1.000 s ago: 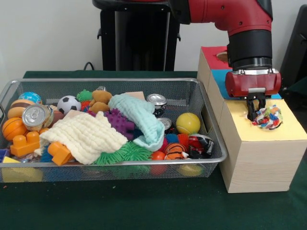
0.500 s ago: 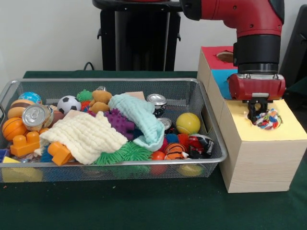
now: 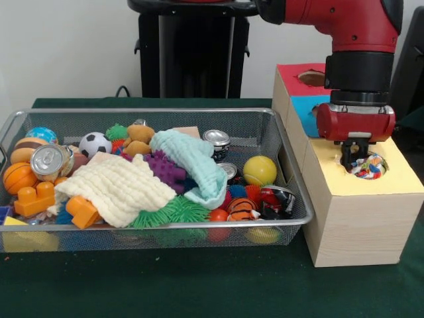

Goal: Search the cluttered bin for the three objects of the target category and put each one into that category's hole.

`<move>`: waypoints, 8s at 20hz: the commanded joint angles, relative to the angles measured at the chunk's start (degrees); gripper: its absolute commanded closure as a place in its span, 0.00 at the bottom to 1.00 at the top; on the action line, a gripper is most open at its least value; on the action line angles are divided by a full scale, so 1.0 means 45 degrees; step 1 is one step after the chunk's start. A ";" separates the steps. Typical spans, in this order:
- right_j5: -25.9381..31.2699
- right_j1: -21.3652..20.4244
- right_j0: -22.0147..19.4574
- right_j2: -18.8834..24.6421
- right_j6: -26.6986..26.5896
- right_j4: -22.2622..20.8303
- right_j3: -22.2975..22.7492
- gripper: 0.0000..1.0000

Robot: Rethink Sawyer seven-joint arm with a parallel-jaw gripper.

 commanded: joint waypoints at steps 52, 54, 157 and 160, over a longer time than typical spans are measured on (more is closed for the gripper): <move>0.2782 0.0601 -0.1186 -0.0051 0.1829 0.0094 0.0598 0.00; 0.2839 0.0553 -0.1150 -0.0098 0.1840 0.0094 0.0614 0.00; 0.6752 -0.0847 -0.0098 -0.1166 0.2372 -0.0300 -0.0999 1.00; 0.6565 -0.0662 -0.0175 -0.0963 0.2327 -0.0185 -0.1190 1.00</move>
